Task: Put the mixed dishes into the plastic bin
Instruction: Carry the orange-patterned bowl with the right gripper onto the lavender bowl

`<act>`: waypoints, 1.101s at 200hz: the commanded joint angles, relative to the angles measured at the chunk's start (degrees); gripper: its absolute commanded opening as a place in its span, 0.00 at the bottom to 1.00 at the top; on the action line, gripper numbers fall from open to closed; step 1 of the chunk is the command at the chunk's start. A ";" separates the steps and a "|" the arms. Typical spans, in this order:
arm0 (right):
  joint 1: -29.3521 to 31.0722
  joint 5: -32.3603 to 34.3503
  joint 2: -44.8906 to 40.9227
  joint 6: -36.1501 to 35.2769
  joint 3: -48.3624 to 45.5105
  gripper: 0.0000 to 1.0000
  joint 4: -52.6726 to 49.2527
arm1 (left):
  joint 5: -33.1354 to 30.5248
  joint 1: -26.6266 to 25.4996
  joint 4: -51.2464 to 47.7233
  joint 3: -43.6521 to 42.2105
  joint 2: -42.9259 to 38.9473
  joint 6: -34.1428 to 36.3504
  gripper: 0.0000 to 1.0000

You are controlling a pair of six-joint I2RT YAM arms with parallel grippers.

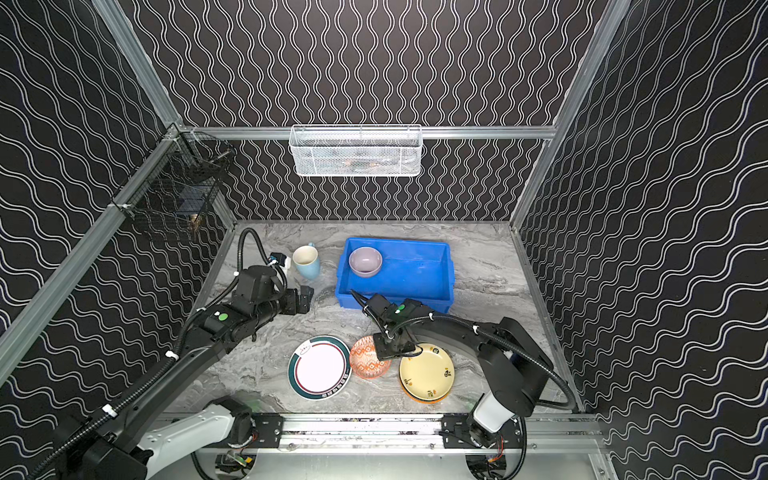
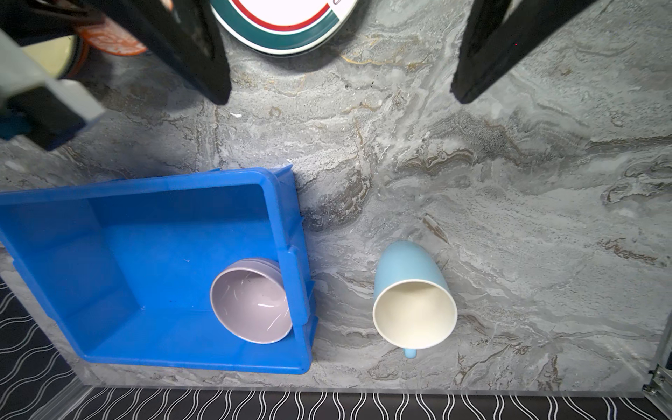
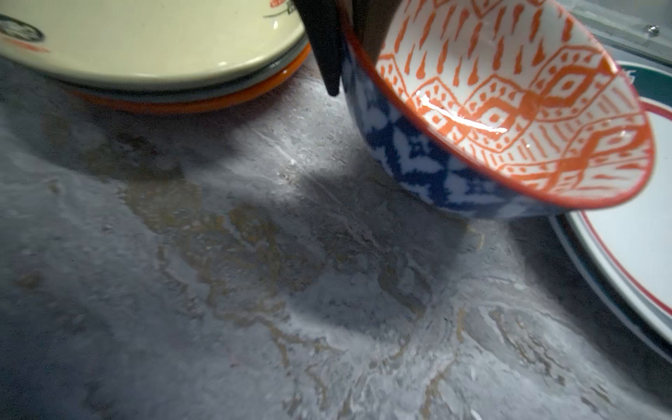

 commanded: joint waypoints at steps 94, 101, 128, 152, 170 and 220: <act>-11.74 4.59 1.31 -8.28 25.83 0.09 -8.36 | -1.96 -0.01 0.70 2.86 2.04 1.49 0.99; -13.31 4.53 2.51 -8.92 27.52 0.09 -7.90 | -1.55 0.00 0.94 3.10 2.25 1.46 0.99; -17.57 6.09 8.29 -11.16 34.50 0.09 -5.84 | -0.50 -0.01 1.27 3.95 3.47 0.96 0.99; -19.28 6.53 15.11 -12.66 41.41 0.09 -4.39 | 0.13 -0.07 1.33 4.98 4.55 0.87 0.99; -20.12 5.93 21.75 -13.28 47.96 0.09 -4.92 | 0.07 -0.17 1.08 5.52 5.03 1.04 0.99; -21.31 3.81 34.73 -13.71 62.26 0.09 -5.46 | -0.74 -0.30 0.89 5.38 4.90 1.40 0.99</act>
